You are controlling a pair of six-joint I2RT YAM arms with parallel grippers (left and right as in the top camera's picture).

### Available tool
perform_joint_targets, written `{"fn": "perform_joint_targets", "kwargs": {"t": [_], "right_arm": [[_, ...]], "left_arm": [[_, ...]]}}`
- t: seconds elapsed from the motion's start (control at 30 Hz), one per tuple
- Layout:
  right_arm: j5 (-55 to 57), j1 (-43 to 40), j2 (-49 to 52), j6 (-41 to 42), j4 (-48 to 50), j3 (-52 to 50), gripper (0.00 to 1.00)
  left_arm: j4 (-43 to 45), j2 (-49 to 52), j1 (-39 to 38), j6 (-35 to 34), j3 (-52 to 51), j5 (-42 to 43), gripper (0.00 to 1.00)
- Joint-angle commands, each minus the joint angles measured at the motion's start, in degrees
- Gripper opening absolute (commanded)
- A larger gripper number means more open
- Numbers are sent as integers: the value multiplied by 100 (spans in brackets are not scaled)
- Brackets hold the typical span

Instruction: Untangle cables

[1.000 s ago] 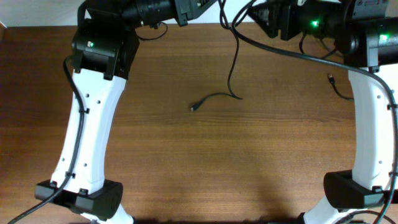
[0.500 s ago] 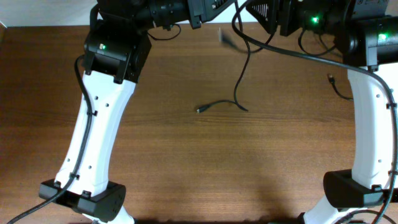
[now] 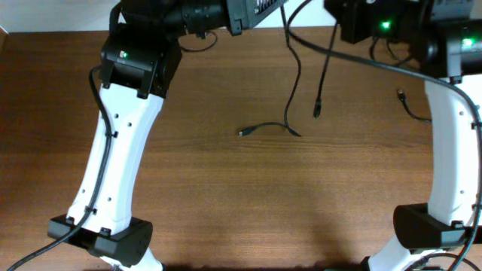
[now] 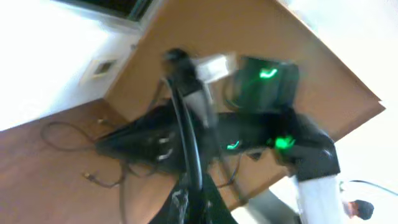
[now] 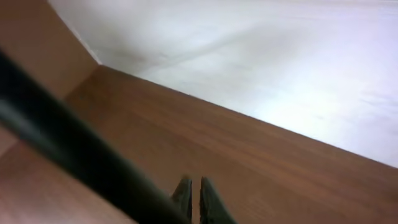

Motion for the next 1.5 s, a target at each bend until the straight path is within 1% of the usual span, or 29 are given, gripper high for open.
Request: {"fn": "perform_joint_targets", "kwargs": {"t": [0.0,0.03,0.1,0.17,0.27,0.3,0.4,0.43,0.47,0.57,0.63,0.73,0.8,0.87,0.9,1.1,1.13,1.23,1.33,1.47], "right_arm": [[136,-595,-474,44,-107,308,4],[138,-787,-660,-11,-258,487,4],[142,-1047,-953,-15,-367,745,4],[463,-1298,-1283,-13,-468,914,4],[1845,-1991,-1781,-13,-975,927,4],[2214,-2260,-1904,-13,-1152,927,4],[3259,-3230,-2168,72,-1484,927,4],[3401,-3609,-2205,101,-1493,927,4],[3434,-4179,-2208,184,-1464,927,4],[3434,-5082,-2041,466,-1386,925,4],[3436,-5718,-1661,748,-1368,925,4],[3434,-6205,-1108,1158,-1139,925,4],[3412,-6596,-741,1231,-715,925,4],[3246,-6760,-706,1051,-223,927,4],[2933,-6782,-756,931,162,938,4],[1950,-6771,-787,831,1784,1023,4],[1655,-6771,-748,734,2288,1021,4],[1626,-6773,-625,778,2763,1021,4],[1716,-6771,-179,256,2739,999,4],[1698,-6771,608,151,1880,979,4]], "left_arm": [[-1016,57,48,1231,44,-1386,64],[-1193,57,15,1482,44,-1556,99],[-1259,57,-42,1864,44,-1600,99],[-1309,57,-63,1860,44,-2013,99],[-1558,57,-61,1873,44,-2319,99],[-1593,55,-61,1987,44,-2323,99],[-1628,57,-61,2076,44,-2337,99],[-1633,57,-61,2076,44,-2446,99],[-1663,55,-61,2079,44,-2599,99],[-1740,55,-61,2326,44,-2673,99],[-1801,57,-61,2376,44,-2774,99],[-1823,57,-61,2376,44,-2951,99],[-1908,55,-61,2376,44,-2953,99],[-1974,57,-61,2378,44,-2988,99],[-2017,57,-63,2378,44,-3121,99],[-2039,90,-63,2376,44,-3355,99],[-2041,120,-63,2376,44,-3355,99],[-2074,232,-79,2374,44,-3353,99],[-2100,400,-79,2374,44,-3353,99],[-2092,457,-79,2374,44,-3355,99]]}}
